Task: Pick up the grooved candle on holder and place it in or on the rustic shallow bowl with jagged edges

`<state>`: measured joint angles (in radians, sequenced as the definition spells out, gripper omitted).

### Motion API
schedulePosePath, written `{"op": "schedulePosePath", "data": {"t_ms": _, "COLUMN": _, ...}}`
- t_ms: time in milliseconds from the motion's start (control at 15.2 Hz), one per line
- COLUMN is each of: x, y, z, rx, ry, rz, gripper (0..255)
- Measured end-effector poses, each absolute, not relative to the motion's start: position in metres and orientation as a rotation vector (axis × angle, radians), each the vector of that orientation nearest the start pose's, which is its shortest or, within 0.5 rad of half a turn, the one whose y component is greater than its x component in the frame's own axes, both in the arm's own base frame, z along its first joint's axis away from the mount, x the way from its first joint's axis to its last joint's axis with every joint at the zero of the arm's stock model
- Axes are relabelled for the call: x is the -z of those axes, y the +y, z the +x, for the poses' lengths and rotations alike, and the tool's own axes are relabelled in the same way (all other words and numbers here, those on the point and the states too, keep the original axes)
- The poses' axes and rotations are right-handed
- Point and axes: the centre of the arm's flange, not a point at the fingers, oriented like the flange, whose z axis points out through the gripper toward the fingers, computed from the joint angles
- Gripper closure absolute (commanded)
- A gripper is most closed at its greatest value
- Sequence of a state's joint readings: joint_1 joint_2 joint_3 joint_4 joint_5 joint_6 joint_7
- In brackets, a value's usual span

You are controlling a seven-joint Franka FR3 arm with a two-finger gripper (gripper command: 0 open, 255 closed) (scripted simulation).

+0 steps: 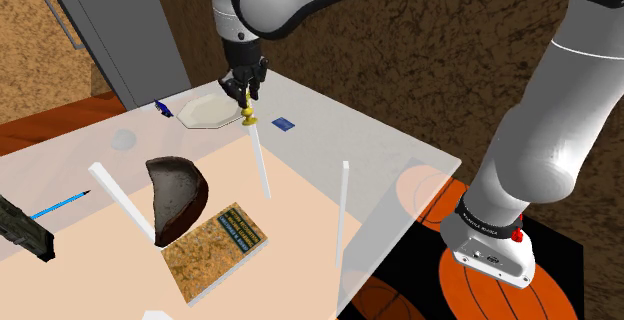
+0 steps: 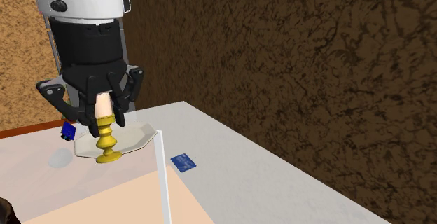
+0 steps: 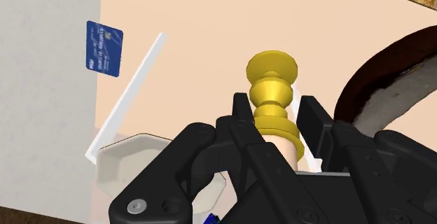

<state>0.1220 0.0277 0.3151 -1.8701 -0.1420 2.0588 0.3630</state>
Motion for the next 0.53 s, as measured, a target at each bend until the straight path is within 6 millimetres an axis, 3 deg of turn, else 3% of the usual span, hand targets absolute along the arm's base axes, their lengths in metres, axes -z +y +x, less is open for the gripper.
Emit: {"op": "schedulePosePath", "data": {"t_ms": 528, "x": -0.517, "y": 0.341, "z": 0.555, "rx": 0.313, "ry": -0.206, "rz": -3.168, "gripper": 255}}
